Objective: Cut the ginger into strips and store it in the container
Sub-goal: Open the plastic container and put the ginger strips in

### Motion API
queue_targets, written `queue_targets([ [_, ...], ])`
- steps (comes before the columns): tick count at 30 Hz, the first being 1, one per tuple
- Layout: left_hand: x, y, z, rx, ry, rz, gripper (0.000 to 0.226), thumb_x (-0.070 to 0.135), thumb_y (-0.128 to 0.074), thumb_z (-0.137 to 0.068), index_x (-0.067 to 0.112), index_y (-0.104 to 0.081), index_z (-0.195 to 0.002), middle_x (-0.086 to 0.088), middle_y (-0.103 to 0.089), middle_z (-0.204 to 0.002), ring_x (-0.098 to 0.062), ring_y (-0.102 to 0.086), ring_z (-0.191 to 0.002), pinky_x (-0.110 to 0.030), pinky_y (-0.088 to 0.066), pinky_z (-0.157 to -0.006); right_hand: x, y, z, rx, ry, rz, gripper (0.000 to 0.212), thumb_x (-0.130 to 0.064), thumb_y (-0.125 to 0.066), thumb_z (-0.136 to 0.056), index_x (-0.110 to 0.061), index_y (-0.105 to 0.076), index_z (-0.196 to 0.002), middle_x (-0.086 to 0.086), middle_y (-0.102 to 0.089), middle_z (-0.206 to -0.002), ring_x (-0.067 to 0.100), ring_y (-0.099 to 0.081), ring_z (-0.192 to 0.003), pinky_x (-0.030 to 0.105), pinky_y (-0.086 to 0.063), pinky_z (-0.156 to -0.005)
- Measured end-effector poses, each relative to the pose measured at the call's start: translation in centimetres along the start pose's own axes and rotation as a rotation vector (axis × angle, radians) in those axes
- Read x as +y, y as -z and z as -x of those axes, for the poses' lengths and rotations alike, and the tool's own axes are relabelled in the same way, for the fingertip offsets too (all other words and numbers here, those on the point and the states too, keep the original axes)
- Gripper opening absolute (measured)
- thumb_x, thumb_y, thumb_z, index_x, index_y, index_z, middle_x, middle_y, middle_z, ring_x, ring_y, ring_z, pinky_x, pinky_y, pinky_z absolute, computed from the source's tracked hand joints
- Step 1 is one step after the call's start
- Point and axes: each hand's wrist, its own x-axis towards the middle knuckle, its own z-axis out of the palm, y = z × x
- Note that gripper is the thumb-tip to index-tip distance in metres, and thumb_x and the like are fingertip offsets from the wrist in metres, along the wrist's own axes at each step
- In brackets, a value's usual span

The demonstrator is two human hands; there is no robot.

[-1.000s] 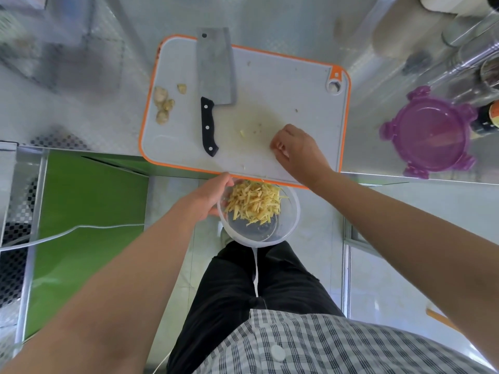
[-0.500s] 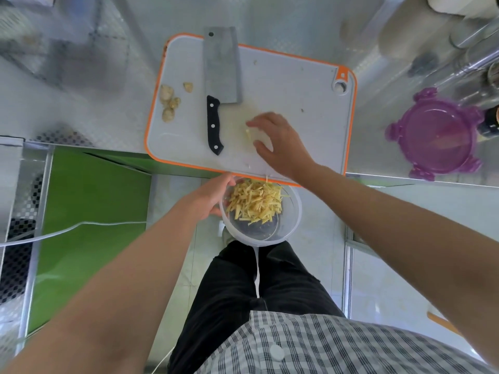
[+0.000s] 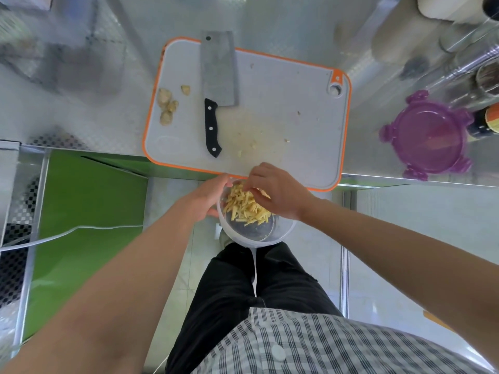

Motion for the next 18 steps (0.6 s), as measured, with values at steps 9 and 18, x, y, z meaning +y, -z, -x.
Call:
queue_targets([
  [9, -0.3, 0.1, 0.4, 0.030, 0.003, 0.007, 0.041, 0.038, -0.042, -0.083, 0.022, -0.057, -0.118, -0.009, -0.051, -0.134, -0.027, -0.056, -0.110, -0.050, -0.051, -0.092, 1.7, -0.5, -3.0, -0.045, -0.152, 0.097, 0.050, -0.010, -0.055, -0.087, -0.003, -0.049, -0.136, 0.013, -0.041, -0.147, 0.031, -0.032, -0.139, 0.040, -0.022, -0.117],
  [18, -0.6, 0.3, 0.2, 0.018, -0.001, 0.026, 0.042, 0.036, -0.041, -0.084, 0.023, -0.058, -0.120, -0.007, -0.059, -0.123, -0.027, -0.061, -0.104, -0.047, -0.054, -0.088, 0.5, 0.4, 0.9, 0.115, -0.091, -0.089, 0.034, -0.005, -0.048, -0.085, -0.008, -0.068, -0.113, 0.007, -0.066, -0.118, 0.023, -0.059, -0.112, 0.037, -0.048, -0.095],
])
